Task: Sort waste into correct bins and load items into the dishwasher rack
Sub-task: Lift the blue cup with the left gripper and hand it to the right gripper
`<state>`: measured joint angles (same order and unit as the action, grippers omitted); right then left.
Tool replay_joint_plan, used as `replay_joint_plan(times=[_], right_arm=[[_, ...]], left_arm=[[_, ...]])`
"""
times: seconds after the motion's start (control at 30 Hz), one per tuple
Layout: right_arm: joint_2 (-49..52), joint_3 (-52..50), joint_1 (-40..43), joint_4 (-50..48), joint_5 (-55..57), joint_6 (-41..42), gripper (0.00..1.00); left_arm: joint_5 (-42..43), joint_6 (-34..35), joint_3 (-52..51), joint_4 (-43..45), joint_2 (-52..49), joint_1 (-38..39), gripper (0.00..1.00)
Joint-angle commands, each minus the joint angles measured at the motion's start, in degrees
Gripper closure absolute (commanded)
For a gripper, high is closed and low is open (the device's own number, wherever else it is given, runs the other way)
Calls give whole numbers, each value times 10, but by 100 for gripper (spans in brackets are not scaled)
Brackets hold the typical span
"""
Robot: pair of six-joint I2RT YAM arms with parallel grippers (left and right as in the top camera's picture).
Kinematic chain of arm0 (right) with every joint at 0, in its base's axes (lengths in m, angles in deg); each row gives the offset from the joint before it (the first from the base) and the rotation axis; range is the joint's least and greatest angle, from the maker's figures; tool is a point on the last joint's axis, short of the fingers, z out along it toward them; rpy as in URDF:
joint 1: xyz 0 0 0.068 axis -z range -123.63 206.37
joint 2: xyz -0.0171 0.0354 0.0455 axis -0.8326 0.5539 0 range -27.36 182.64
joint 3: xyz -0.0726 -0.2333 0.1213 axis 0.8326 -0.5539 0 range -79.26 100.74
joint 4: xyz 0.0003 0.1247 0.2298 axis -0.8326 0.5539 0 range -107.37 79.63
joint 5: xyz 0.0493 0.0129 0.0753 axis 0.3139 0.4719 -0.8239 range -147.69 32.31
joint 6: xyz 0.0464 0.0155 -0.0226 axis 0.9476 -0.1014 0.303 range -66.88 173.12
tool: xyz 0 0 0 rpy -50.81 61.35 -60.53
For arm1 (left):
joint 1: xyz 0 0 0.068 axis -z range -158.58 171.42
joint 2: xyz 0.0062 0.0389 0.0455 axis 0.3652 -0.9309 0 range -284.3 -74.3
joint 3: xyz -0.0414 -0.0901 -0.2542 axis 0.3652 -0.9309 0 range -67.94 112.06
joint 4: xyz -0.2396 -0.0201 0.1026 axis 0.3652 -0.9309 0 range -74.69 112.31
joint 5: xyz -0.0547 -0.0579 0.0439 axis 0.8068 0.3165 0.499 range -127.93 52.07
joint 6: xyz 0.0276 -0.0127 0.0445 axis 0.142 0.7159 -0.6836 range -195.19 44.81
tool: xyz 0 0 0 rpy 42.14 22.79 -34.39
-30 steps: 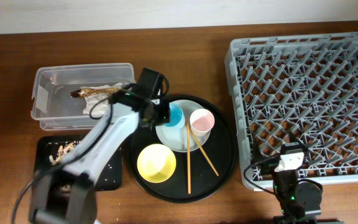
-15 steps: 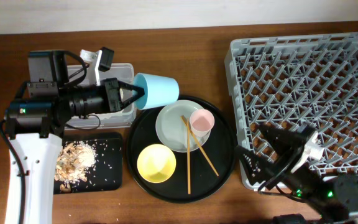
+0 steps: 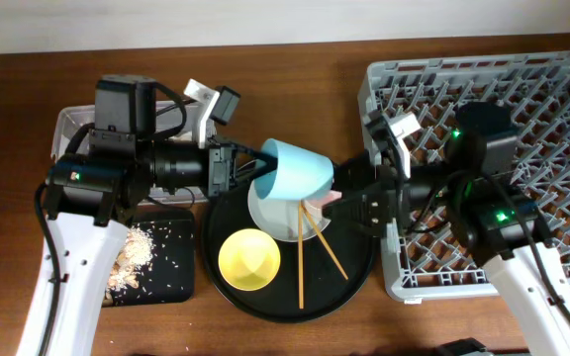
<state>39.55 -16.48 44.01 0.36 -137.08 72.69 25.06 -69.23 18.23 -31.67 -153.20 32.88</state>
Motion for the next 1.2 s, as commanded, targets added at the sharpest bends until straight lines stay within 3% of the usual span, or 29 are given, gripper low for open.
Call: replay_joint_plan(times=[0.0, 0.1, 0.17, 0.3, 0.5, 0.7, 0.93, 0.97, 1.0, 1.03, 1.17], right_arm=[[-3, 9, -48, -59, -9, -14, 11], [-2, 9, -42, -111, -9, -14, 7], [-2, 9, -10, -111, -15, -14, 1], [1, 9, 57, -109, -76, -14, 1], [1, 9, 2, -139, -76, -13, 1], [1, 9, -19, -176, -48, -11, 19], [1, 9, -49, -177, -47, -12, 20], [1, 9, -49, -185, -43, -12, 26], [1, 9, -49, -198, -27, -11, 49], [1, 9, -49, -202, -12, -11, 57], [1, 9, -7, -201, 6, 0, 60]], left_arm=[[20, -9, 3, 3, -1, 43, 100], [24, -9, 3, 2, -1, 23, 100], [73, -9, 3, -21, -1, -16, 100], [185, -9, 3, -25, -1, -30, 100], [153, -17, 3, -24, -1, -6, 100], [135, -18, 2, -22, -1, 28, 100], [135, -17, 2, -23, -1, 28, 100], [135, -17, 2, -23, -1, 28, 100], [135, -18, 2, -23, -1, 28, 100], [132, -17, 2, -23, -1, 28, 100], [-15, -18, 2, -98, -1, 28, 94]])
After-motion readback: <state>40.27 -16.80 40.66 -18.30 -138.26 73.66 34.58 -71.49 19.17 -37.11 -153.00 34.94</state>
